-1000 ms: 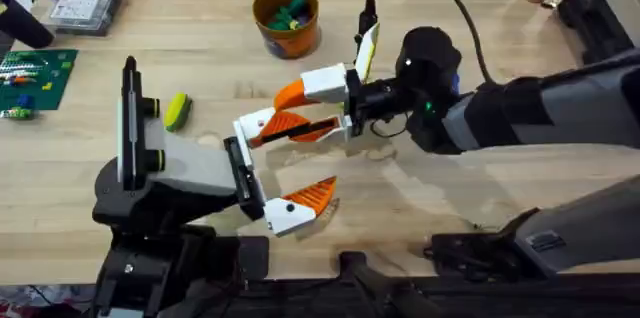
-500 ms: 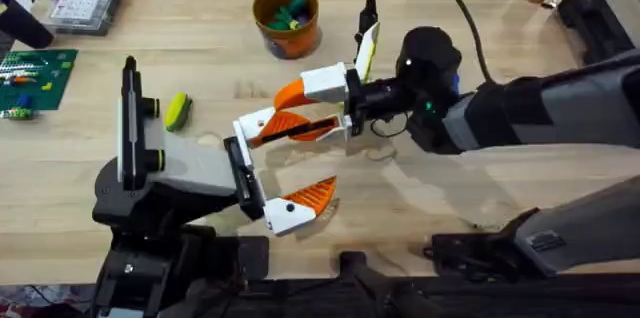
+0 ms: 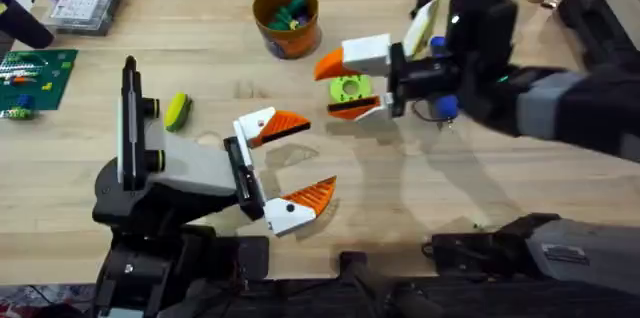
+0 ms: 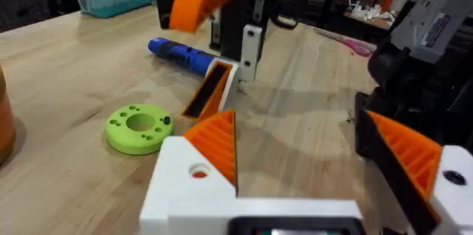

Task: Pick up the gripper from the table and insert it into the empty holder that is missing its gripper. Then pick up a screw, insert it into the mounting hole, and use the screwdriver to tighten it. Finally, clean up the table by picking up the vegetable and placing it into the bucket.

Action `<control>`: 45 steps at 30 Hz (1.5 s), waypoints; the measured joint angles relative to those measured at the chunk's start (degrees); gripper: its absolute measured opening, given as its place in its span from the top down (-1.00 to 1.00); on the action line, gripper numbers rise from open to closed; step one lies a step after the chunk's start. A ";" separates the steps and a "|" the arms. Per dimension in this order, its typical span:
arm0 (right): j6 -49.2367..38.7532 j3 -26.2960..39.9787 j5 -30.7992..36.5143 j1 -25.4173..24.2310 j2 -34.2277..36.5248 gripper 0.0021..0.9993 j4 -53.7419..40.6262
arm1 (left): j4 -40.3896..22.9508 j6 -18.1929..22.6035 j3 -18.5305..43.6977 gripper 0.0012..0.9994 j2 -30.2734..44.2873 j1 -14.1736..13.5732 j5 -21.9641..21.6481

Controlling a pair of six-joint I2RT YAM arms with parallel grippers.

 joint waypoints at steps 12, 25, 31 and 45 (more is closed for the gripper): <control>-41.97 26.64 10.29 -8.44 -6.75 -0.99 -66.39 | 0.00 -0.02 0.00 -0.98 0.00 0.00 0.04; -56.11 36.22 38.06 -7.38 -6.85 -0.99 -82.44 | 0.00 0.00 0.00 -0.98 0.00 0.00 0.04; -57.12 36.68 48.30 -2.41 -6.70 -0.99 -83.35 | 0.00 0.00 0.00 -0.98 0.00 0.00 0.04; -59.70 45.90 58.76 7.61 3.99 -1.00 -85.37 | 0.00 0.00 0.00 -0.98 0.02 0.00 0.07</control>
